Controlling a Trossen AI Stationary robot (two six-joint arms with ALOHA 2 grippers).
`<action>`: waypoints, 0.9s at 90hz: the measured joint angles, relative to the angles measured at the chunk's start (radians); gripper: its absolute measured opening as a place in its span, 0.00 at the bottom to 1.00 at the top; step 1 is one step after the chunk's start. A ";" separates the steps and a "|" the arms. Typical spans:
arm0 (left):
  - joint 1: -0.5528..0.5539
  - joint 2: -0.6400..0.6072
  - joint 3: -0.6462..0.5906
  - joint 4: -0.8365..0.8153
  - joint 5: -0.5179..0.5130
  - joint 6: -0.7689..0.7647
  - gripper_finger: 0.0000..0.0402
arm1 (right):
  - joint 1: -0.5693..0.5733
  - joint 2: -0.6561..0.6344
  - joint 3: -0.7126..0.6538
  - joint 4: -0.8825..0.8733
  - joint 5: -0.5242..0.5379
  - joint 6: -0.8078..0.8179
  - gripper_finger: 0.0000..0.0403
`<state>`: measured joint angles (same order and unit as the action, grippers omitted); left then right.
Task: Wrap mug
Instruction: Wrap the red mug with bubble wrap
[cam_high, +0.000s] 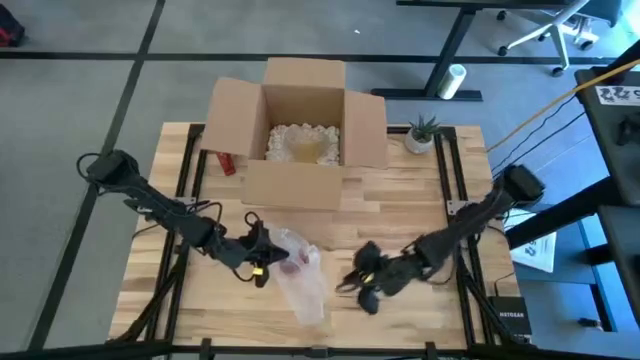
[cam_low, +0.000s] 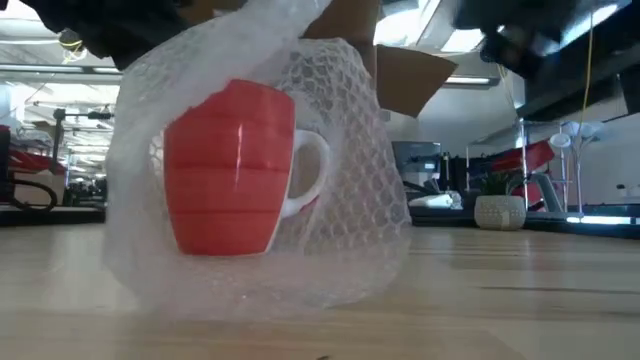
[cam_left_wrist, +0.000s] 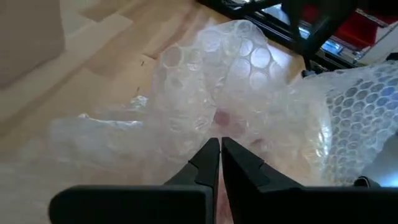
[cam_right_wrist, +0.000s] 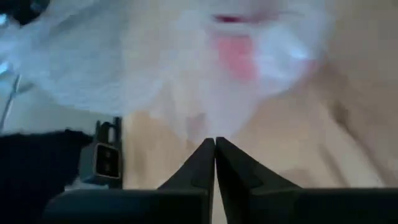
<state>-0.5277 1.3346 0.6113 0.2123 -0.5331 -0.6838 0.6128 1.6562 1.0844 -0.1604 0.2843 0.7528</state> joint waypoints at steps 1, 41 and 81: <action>0.000 0.000 0.000 0.000 0.001 0.003 0.00 | 0.000 0.012 0.013 0.000 -0.007 -0.010 0.00; 0.000 0.090 0.000 0.074 0.020 -0.008 0.00 | -0.121 0.233 0.301 -0.004 -0.078 -0.177 0.00; -0.009 0.123 -0.001 0.206 0.079 0.053 0.00 | -0.271 0.323 0.552 -0.272 -0.139 -0.235 0.00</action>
<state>-0.5369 1.4575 0.6106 0.4180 -0.4540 -0.6313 0.3418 1.9787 1.6367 -0.4324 0.1452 0.5179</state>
